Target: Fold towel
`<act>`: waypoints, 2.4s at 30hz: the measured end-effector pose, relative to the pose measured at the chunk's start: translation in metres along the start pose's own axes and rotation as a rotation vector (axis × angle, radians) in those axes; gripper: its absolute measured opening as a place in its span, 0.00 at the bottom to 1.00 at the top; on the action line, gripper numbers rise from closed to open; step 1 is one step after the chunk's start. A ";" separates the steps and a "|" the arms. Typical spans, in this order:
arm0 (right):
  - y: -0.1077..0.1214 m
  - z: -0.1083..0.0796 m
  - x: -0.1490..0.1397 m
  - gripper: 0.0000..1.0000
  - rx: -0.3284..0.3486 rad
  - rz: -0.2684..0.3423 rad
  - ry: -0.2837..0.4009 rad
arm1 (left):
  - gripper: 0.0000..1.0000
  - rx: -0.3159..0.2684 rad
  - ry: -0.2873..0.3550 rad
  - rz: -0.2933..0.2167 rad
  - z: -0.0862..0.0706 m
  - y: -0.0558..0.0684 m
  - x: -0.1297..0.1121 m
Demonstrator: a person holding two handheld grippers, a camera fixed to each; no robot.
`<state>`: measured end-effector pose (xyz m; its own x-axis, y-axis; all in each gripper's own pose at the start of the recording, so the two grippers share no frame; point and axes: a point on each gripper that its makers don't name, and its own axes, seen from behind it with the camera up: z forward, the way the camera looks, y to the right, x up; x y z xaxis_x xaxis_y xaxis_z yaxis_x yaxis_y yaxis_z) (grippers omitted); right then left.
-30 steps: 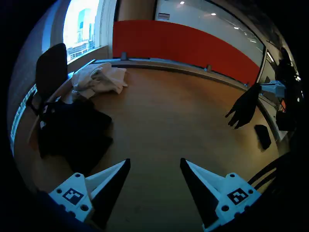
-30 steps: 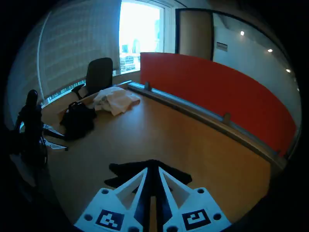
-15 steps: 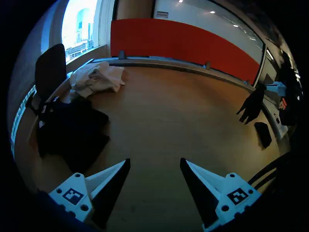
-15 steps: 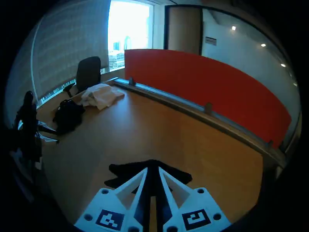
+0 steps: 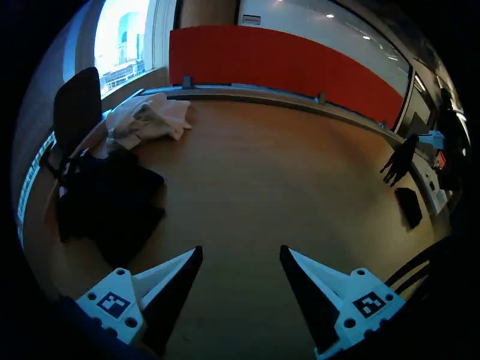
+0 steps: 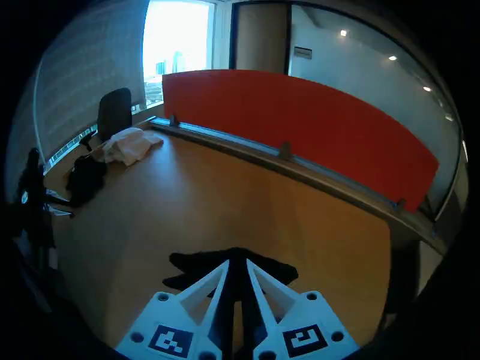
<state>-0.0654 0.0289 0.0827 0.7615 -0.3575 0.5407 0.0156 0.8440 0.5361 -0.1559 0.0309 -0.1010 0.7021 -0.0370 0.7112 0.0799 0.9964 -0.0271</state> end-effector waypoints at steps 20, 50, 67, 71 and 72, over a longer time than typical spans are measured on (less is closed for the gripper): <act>0.074 -0.013 -0.051 0.05 -0.077 0.050 -0.080 | 0.96 0.008 -0.009 0.018 0.004 0.010 0.009; 0.076 -0.076 -0.166 0.05 -0.162 0.147 -0.203 | 0.96 -0.016 -0.019 0.047 0.005 0.020 0.011; 0.080 -0.091 -0.222 0.05 -0.227 0.249 -0.262 | 0.96 -0.010 -0.018 0.050 0.000 0.015 0.009; 0.080 -0.093 -0.235 0.05 -0.240 0.263 -0.282 | 0.96 -0.007 -0.019 0.051 0.000 0.014 0.008; 0.080 -0.093 -0.238 0.05 -0.243 0.265 -0.287 | 0.95 -0.006 -0.019 0.051 0.000 0.013 0.008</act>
<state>-0.1853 0.2184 -0.0637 0.5499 -0.1839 0.8147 0.0219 0.9783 0.2061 -0.1488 0.0439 -0.0959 0.6918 0.0154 0.7219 0.0490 0.9965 -0.0682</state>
